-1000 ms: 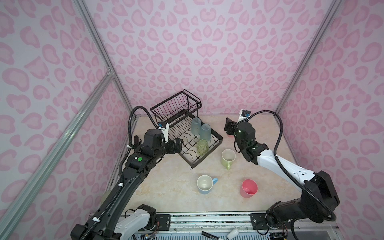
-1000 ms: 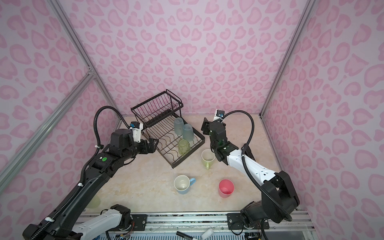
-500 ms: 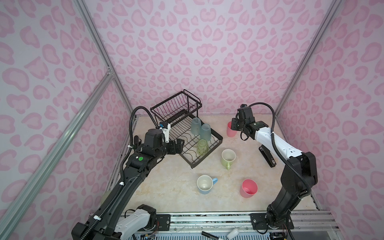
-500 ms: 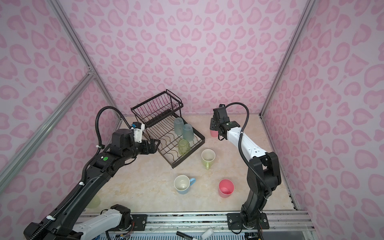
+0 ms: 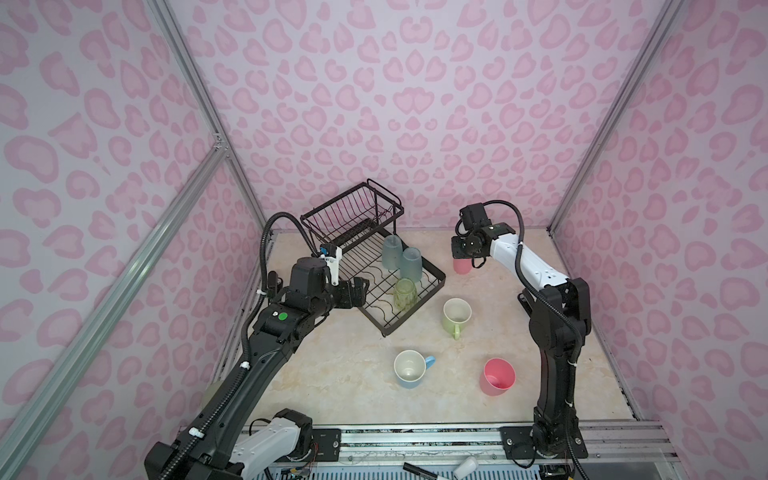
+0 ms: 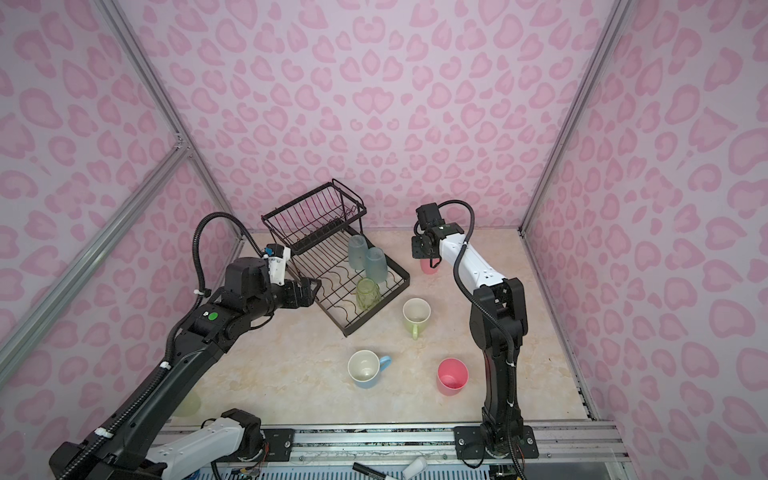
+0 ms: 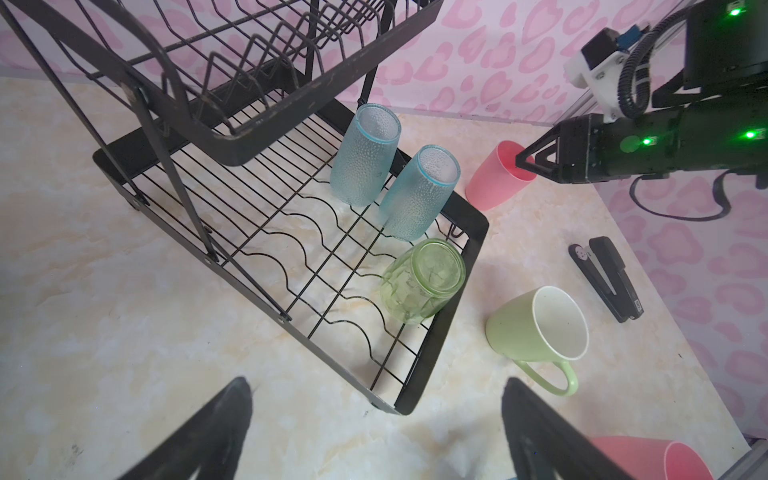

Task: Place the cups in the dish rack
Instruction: 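Close the right gripper on the rim of the pink plastic cup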

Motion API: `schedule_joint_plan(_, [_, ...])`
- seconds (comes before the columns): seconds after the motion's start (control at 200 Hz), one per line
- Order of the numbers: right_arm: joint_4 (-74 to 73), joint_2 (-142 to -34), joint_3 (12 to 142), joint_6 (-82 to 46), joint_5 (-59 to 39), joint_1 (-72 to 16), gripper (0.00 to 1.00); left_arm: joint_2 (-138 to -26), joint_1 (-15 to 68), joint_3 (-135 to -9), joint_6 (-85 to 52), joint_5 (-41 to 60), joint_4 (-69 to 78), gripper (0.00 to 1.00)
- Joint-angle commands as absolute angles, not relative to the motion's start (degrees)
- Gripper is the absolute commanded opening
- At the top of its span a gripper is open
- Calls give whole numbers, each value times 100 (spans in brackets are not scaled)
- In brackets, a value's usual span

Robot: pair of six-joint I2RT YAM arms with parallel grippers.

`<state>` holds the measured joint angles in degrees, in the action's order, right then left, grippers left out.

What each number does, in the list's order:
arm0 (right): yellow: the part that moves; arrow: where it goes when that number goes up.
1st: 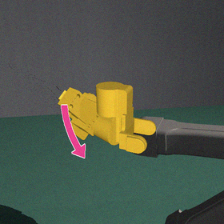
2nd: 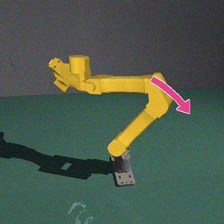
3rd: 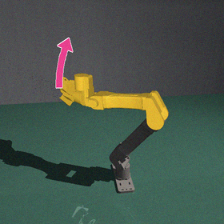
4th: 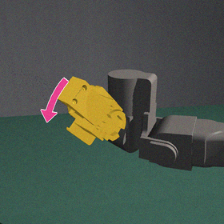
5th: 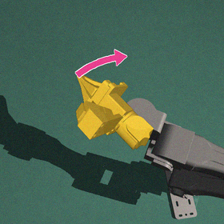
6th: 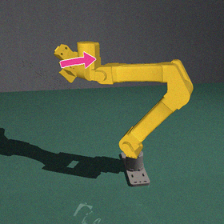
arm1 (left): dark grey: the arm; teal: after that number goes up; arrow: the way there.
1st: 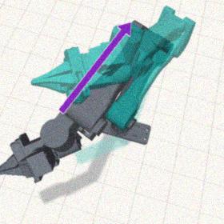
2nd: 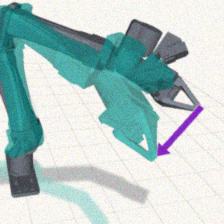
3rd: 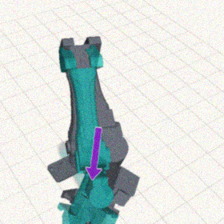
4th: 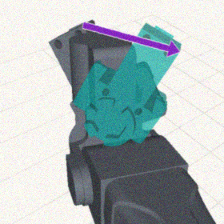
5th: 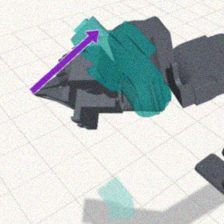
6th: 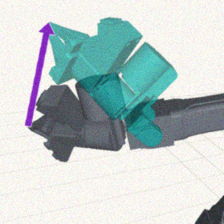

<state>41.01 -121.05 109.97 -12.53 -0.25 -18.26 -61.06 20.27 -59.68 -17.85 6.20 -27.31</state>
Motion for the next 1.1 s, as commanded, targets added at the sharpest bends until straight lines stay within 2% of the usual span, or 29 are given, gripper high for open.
schedule_joint_plan(0.0, [4568,-12440,11337,-1006,-164,-1826,41,-6148,2017,-5950,-1688,604,-2598,96])
schedule_joint_plan(0.265, [4698,-12807,11585,-894,-203,-1825,31,-6262,2021,-5971,-1670,588,-2610,96])
schedule_joint_plan(0.49, [4719,-12945,11627,-835,-123,-1806,15,-6320,2021,-5976,-1670,578,-2619,96])
schedule_joint_plan(0.615, [4684,-12952,11629,-810,-107,-1806,12,-6311,2024,-5974,-1671,572,-2627,96])
schedule_joint_plan(0.79, [4643,-12903,11621,-791,-59,-1802,2,-6304,2017,-5977,-1663,555,-2625,96])
schedule_joint_plan(1.095, [4520,-12538,11395,-768,211,-1841,0,-6316,2021,-5985,-1674,562,-2620,96])
